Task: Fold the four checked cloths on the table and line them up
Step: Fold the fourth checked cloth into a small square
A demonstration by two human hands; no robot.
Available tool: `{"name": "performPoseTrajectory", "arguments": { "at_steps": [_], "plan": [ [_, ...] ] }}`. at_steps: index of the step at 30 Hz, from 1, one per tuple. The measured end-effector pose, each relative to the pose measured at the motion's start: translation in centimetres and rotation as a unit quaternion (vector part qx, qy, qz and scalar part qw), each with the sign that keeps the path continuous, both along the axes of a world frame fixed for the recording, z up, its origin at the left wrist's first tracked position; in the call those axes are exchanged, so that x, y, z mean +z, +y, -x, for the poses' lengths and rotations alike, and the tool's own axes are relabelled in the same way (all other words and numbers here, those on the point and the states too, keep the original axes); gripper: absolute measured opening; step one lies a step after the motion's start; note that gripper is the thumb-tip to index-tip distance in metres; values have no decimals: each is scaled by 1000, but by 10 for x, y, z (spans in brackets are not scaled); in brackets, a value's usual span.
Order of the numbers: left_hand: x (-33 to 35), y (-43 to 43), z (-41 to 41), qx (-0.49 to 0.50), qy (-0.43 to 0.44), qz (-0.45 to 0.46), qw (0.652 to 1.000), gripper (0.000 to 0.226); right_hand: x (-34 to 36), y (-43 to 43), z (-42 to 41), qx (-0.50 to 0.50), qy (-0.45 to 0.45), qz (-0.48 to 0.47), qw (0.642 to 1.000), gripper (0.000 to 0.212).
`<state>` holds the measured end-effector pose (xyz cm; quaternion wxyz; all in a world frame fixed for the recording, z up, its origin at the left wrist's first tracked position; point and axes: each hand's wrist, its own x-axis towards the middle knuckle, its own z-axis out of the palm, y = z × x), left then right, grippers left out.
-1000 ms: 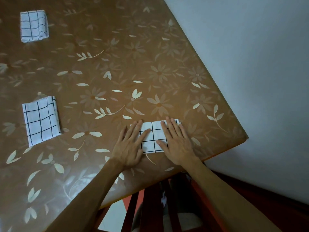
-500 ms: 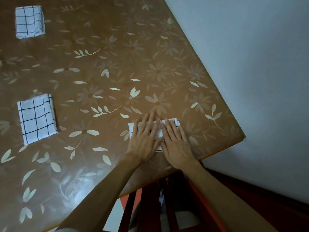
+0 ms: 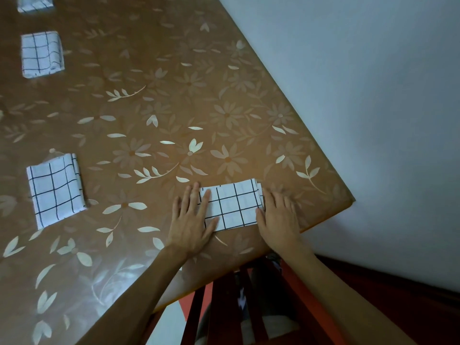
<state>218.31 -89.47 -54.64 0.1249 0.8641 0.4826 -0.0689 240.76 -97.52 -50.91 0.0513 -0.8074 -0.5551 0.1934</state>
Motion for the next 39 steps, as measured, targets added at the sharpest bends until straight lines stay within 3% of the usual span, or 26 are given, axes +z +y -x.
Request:
{"name": "performPoseTrajectory", "arguments": {
  "at_steps": [5, 10, 13, 16, 23, 30, 33, 39],
  "plan": [
    [10, 5, -12, 6, -45, 9, 999, 60, 17, 5, 20, -164, 153, 10, 975, 70],
    [13, 10, -16, -4, -76, 1, 997, 50, 19, 16, 15, -273, 269, 16, 923, 19],
    [17, 9, -15, 9, -100, 14, 995, 54, 19, 18, 10, -299, 351, 54, 886, 19],
    [24, 1, -14, 105, -161, 33, 981, 60, 28, 13, 11, -287, 416, 43, 862, 12],
    [51, -13, 6, 313, -282, 154, 894, 48, 65, -3, 28, -208, 445, -8, 871, 25],
    [76, -39, 46, 384, -411, 325, 760, 68, 99, -38, 59, -131, 405, -55, 903, 27],
    [96, -64, 68, 391, -460, 384, 698, 47, 116, -62, 80, -118, 436, -77, 889, 27],
    [139, -121, 138, 406, -524, 365, 654, 26, 141, -114, 140, -87, 452, -95, 882, 24]
  ]
}}
